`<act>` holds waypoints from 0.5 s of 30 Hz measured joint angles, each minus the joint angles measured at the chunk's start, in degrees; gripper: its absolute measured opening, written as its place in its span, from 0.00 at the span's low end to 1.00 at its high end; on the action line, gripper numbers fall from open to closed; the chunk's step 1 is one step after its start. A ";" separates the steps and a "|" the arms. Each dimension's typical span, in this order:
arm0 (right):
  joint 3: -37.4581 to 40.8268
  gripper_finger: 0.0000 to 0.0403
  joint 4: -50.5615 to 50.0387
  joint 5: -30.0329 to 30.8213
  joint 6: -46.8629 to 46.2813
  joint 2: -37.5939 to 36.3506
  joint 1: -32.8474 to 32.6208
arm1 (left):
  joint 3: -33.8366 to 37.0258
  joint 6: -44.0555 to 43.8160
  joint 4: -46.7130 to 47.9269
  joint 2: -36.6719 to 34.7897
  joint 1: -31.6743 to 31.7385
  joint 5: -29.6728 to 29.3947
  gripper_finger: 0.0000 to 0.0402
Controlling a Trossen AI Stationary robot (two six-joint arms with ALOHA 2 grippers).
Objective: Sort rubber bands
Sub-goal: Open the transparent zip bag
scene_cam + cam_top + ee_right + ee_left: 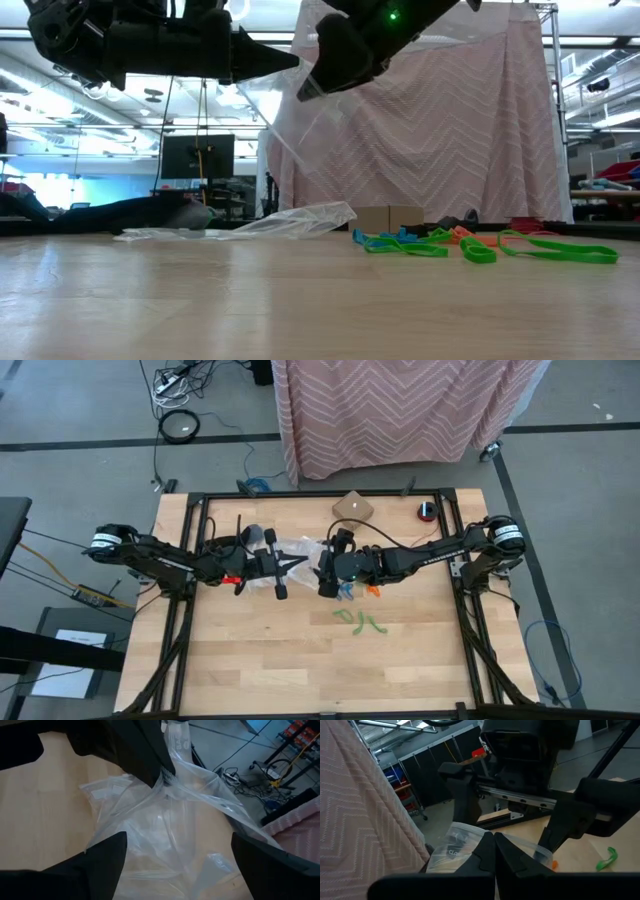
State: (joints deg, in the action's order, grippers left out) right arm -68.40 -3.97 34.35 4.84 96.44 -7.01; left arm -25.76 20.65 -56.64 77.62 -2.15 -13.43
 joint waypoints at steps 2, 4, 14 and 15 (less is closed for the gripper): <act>0.00 0.87 0.02 0.06 0.30 0.00 0.07 | 0.00 -0.40 -0.02 0.00 0.00 0.00 0.00; 0.00 0.87 0.04 -0.05 0.76 0.00 0.50 | 0.00 -1.47 -0.07 0.00 0.00 -0.08 0.00; 0.00 0.87 -0.33 -2.43 1.96 0.04 1.55 | 0.00 -5.19 2.09 0.00 0.05 -0.19 0.00; 0.00 0.87 -0.30 -2.73 2.08 0.04 1.55 | 0.00 -5.91 2.66 0.00 0.22 -0.39 0.00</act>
State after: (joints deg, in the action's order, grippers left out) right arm -68.40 -4.27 31.61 6.92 96.49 -5.45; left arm -25.76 14.74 -53.98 77.62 -1.93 -13.82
